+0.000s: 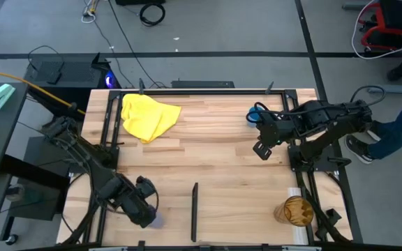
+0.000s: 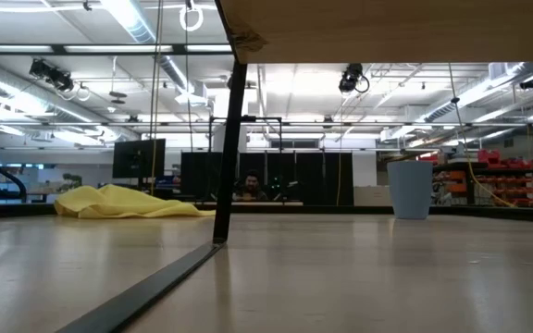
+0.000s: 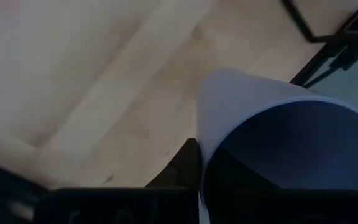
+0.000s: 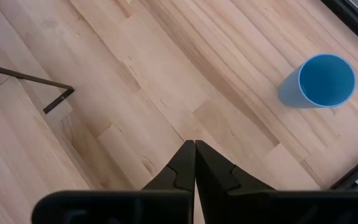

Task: Stack small to large cups/mugs on shelf
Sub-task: Put the purple cup on the shelf

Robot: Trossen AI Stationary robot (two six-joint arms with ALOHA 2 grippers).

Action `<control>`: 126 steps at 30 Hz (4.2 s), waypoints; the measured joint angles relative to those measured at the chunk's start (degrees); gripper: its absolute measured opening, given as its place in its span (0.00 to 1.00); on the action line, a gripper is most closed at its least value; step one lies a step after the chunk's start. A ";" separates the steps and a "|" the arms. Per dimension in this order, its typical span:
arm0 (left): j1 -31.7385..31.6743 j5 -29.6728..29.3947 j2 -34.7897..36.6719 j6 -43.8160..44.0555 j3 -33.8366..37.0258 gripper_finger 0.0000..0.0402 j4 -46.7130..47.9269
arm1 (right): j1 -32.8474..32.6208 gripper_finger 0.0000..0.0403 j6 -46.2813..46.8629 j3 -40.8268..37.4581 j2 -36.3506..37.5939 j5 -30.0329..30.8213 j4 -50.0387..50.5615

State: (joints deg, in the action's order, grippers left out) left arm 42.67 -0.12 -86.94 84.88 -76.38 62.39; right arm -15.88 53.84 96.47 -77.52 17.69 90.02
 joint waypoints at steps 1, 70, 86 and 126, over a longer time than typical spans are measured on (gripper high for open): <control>-1.08 0.02 0.25 -1.84 -1.93 0.03 2.53 | 0.00 0.04 0.00 0.00 0.00 0.00 0.00; -51.93 -1.20 -45.37 -75.08 -57.10 0.03 18.92 | 0.00 0.04 0.58 0.00 -0.04 0.02 0.00; -50.05 0.08 -48.20 -74.90 -57.11 0.02 15.95 | 0.00 0.04 0.45 0.01 -0.68 0.02 -0.18; -48.49 11.06 -46.73 -73.21 -57.53 0.34 10.65 | 0.00 0.11 3.05 0.00 -0.66 0.02 -0.10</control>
State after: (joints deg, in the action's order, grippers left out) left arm -5.82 10.94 -133.67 11.67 -133.91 73.04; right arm -15.88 56.88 96.47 -78.17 17.72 89.92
